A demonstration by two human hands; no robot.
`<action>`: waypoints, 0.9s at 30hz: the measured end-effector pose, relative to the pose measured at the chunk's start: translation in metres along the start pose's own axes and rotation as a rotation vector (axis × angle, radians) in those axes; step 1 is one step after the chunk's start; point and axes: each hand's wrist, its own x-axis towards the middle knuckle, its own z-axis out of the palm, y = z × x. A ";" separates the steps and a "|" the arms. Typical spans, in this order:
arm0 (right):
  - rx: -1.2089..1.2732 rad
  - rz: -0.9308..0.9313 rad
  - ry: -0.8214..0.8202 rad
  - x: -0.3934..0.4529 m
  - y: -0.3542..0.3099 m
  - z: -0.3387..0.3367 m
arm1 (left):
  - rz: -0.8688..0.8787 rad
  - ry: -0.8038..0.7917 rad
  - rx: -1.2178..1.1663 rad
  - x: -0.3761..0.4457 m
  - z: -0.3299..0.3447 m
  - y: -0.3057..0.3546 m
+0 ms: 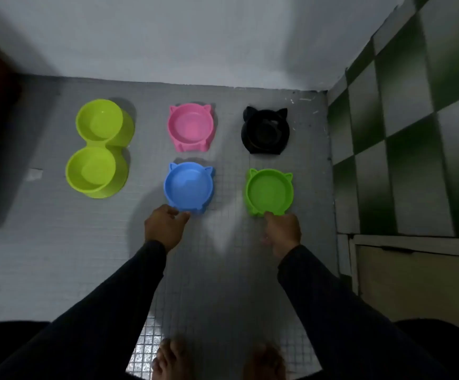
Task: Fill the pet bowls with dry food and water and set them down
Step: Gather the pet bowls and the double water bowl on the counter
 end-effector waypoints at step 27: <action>0.278 0.085 0.159 0.048 -0.001 0.009 | -0.339 0.082 -0.142 0.060 0.017 -0.005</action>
